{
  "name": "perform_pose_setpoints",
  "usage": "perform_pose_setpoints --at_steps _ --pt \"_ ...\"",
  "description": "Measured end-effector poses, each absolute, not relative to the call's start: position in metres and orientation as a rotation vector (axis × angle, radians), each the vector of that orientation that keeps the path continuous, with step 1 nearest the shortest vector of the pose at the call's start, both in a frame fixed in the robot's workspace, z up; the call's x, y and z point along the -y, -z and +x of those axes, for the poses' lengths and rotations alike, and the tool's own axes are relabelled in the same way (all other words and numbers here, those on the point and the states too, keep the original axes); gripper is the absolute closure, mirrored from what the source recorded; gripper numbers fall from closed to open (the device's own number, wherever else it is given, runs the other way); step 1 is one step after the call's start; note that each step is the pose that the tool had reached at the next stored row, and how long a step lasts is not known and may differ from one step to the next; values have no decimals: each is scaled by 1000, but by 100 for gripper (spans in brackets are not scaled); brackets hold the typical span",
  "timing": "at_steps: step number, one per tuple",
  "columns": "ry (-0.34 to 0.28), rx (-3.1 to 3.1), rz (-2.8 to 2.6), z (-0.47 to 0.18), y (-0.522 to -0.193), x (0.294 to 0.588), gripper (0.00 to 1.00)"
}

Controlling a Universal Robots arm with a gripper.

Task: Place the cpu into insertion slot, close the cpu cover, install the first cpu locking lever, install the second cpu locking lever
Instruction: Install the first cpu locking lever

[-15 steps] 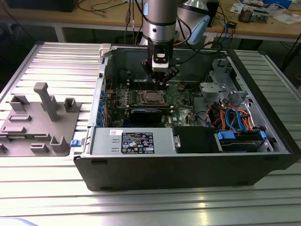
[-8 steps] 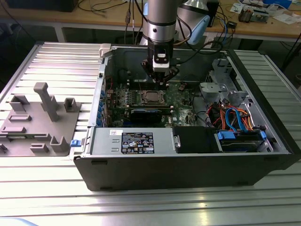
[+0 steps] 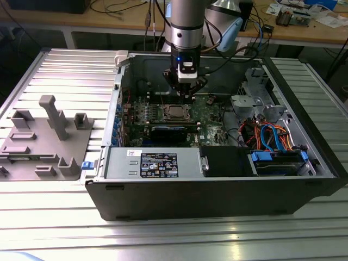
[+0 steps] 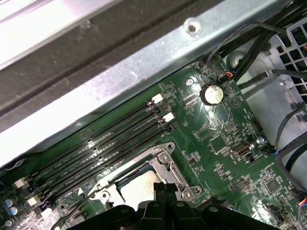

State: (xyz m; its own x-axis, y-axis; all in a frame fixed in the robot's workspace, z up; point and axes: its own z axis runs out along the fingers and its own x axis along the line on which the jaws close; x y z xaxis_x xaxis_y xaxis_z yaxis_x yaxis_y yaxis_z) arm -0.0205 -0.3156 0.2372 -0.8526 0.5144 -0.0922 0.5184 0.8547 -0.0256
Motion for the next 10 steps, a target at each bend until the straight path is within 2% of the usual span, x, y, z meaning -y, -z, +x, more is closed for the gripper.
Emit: perform_pose_setpoints --at_steps 10 --pt "74 -2959 769 -21 -237 316 89"
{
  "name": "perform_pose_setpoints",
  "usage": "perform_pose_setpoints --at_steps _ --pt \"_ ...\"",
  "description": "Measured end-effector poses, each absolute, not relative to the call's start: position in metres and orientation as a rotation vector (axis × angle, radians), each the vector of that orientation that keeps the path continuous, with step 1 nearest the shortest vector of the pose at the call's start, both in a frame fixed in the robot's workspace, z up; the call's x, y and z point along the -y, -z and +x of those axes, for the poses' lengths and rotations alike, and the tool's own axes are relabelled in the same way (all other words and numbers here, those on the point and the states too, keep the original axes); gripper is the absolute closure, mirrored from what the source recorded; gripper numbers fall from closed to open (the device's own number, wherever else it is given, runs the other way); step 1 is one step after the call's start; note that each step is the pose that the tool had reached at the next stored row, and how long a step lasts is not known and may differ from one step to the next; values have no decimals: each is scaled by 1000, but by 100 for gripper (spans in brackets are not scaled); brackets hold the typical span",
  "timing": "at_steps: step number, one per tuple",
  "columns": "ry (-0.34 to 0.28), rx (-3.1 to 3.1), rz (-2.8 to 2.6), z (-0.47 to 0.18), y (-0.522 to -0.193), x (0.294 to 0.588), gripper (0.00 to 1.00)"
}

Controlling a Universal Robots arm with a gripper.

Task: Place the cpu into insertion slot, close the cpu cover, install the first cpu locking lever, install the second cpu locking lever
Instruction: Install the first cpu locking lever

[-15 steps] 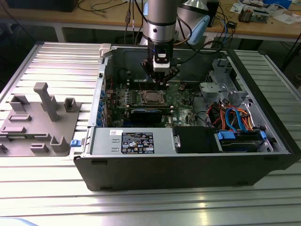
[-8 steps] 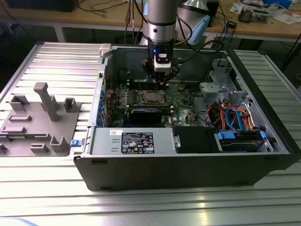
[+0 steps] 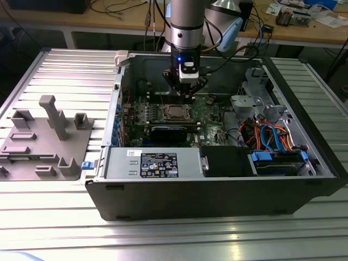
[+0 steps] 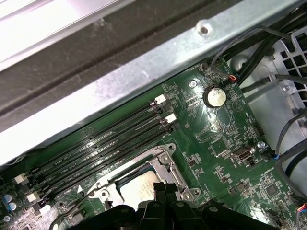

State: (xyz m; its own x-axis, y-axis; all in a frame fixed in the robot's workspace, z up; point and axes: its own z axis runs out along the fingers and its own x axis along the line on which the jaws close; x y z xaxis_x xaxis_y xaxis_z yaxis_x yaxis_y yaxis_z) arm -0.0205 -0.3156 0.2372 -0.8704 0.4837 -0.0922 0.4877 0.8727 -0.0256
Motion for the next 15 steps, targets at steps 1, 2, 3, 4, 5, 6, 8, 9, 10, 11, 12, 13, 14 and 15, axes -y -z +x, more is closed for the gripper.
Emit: perform_pose_setpoints --at_steps 1,2,3,4,5,6,8,9,10,11,12,13,14,15 --pt "73 -2961 764 -21 -237 316 89" --pt "73 -2962 759 -21 -237 316 89" --pt "73 -2964 750 -21 -237 316 89" --pt "72 -2965 745 -21 -237 316 89" --pt "72 -2966 740 -21 -237 316 89" --pt "72 -2968 735 -21 -237 316 89" --pt "72 -2970 725 -21 -237 316 89" --pt "71 -2971 720 -21 -237 316 89" --pt "71 -2972 716 -21 -237 316 89" --pt "71 -2973 711 -21 -237 316 89" --pt "71 -2975 701 -21 -237 316 89" --pt "70 -2978 690 -21 -237 316 89" --pt "70 -2979 685 -21 -237 316 89" --pt "70 -2980 681 -21 -237 316 89"
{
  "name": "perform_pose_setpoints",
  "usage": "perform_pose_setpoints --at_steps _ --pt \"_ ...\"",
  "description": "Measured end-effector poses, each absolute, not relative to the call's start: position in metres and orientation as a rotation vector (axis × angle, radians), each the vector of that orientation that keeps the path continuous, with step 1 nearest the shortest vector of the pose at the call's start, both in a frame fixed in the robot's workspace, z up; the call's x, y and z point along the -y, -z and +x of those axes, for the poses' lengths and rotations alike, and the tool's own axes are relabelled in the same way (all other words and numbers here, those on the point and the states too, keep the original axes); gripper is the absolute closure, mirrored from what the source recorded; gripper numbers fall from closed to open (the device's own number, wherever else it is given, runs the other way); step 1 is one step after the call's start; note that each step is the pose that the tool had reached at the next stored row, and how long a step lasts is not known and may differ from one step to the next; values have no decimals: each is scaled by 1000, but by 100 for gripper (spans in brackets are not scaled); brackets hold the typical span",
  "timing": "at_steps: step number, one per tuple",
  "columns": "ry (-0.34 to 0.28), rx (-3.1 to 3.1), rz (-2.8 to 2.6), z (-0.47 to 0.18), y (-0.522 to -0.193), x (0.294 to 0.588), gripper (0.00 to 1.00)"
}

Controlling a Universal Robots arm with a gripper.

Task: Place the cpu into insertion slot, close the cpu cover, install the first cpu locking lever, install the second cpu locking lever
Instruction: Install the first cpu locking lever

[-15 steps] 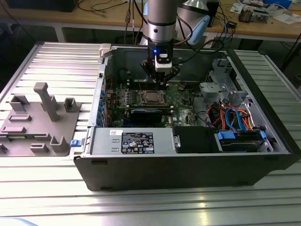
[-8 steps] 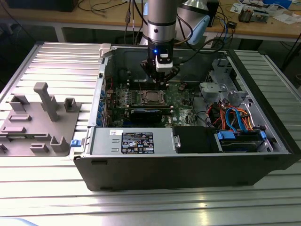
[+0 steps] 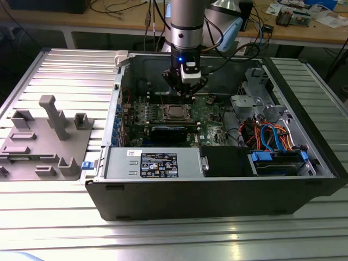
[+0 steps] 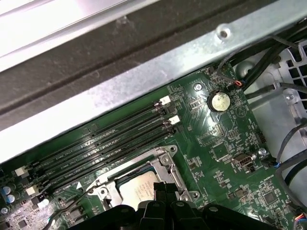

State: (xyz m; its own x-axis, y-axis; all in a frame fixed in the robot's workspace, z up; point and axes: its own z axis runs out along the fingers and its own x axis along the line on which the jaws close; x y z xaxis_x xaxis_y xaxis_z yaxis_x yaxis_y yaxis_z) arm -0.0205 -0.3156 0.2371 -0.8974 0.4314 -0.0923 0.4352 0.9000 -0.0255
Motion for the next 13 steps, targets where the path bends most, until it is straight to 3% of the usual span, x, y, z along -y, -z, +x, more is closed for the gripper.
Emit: perform_pose_setpoints --at_steps 13 --pt "66 -2995 607 -21 -237 316 89"
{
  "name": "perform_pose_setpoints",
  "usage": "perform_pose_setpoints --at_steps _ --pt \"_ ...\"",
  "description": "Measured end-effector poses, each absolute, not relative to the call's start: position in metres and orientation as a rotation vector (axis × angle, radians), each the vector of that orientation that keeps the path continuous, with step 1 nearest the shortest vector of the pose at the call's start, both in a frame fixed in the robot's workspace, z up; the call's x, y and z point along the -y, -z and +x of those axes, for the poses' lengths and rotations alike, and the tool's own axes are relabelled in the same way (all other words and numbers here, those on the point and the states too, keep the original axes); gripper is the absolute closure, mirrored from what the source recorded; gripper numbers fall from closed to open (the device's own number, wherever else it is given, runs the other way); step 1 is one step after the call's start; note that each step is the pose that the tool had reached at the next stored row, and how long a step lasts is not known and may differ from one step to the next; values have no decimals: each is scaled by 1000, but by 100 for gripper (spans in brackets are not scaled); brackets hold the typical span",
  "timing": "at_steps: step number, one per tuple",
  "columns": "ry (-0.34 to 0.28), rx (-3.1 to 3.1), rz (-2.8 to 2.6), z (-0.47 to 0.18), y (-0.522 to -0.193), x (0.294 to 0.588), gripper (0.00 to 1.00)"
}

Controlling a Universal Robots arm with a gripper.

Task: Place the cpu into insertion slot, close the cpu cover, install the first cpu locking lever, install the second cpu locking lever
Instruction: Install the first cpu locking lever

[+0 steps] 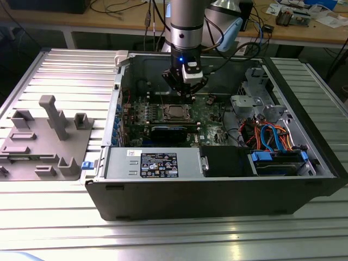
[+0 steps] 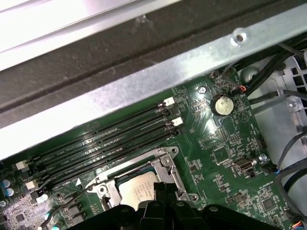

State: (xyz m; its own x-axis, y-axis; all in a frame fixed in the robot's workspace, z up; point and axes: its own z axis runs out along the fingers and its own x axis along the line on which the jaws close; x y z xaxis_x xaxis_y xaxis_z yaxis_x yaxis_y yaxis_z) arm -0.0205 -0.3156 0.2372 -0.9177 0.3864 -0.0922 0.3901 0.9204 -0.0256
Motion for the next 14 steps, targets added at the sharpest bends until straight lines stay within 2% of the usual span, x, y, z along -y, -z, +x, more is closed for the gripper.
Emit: perform_pose_setpoints --at_steps 14 --pt "63 -3007 537 -21 -237 316 89"
